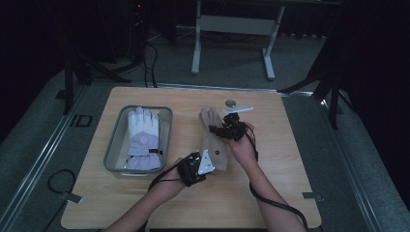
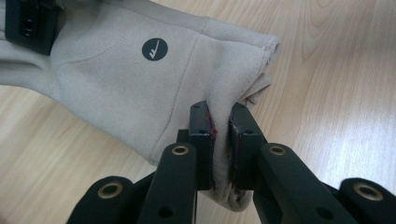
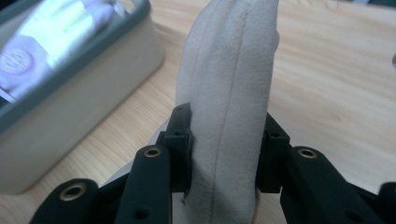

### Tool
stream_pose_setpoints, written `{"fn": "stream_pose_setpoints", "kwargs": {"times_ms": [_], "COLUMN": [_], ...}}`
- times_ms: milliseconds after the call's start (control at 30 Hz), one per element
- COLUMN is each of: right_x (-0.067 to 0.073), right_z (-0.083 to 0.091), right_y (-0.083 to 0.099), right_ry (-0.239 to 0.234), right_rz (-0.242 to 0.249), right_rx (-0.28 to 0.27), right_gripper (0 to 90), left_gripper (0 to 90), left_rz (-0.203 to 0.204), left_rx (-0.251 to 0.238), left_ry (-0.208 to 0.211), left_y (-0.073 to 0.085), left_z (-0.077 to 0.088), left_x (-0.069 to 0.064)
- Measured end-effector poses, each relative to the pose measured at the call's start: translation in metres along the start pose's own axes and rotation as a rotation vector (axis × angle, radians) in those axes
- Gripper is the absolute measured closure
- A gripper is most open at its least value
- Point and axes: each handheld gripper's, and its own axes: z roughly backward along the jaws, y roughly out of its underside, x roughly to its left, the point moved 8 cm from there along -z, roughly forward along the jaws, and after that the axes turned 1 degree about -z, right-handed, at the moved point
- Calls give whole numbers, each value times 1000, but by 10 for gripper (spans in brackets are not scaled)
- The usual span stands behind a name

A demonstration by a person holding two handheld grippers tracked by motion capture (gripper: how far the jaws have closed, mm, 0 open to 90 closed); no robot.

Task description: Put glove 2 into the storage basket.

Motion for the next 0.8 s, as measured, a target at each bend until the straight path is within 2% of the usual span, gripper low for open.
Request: {"fn": "stream_pose_setpoints", "kwargs": {"times_ms": [200, 267, 800], "right_x": [22, 31, 92], "right_z": [1, -1, -36], "right_y": [-22, -28, -64], "right_ry": [-22, -34, -109], "right_rz": [38, 49, 94], "right_rx": [-27, -36, -52], "right_gripper": [646, 646, 645], "left_gripper": [823, 823, 823], "left_rz": [-10, 2, 60], "left_rx": [17, 18, 67], "left_ry": [-27, -28, -95], "left_y": [5, 9, 49], "left_z": [21, 28, 73], "left_x": [10, 14, 42]}}
